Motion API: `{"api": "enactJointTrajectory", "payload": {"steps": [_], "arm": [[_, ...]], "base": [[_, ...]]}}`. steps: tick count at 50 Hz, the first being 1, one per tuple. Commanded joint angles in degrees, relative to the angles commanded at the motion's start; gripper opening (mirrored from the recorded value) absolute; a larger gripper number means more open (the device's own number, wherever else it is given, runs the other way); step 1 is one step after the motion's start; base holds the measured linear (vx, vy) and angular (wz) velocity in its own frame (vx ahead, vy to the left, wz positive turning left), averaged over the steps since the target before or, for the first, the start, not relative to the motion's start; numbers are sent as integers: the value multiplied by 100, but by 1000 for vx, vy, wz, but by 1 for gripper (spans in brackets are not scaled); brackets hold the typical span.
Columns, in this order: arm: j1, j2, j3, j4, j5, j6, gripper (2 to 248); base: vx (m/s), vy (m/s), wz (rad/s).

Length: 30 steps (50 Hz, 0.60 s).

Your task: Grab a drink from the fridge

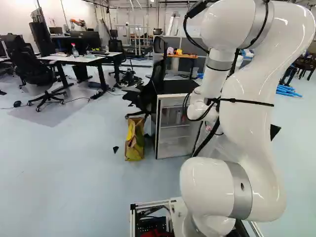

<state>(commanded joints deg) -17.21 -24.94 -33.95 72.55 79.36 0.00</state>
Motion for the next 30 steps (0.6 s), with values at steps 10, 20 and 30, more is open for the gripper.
{"api": "enactJointTrajectory", "payload": {"steps": [10,20,30], "arm": [[122,272,413,-603,0,0,247],[249,556,819,-1206,0,0,247],[381,848,1217,-1810,0,0,247]], "base": [[0,0,0],[0,0,0],[0,0,0]]}}
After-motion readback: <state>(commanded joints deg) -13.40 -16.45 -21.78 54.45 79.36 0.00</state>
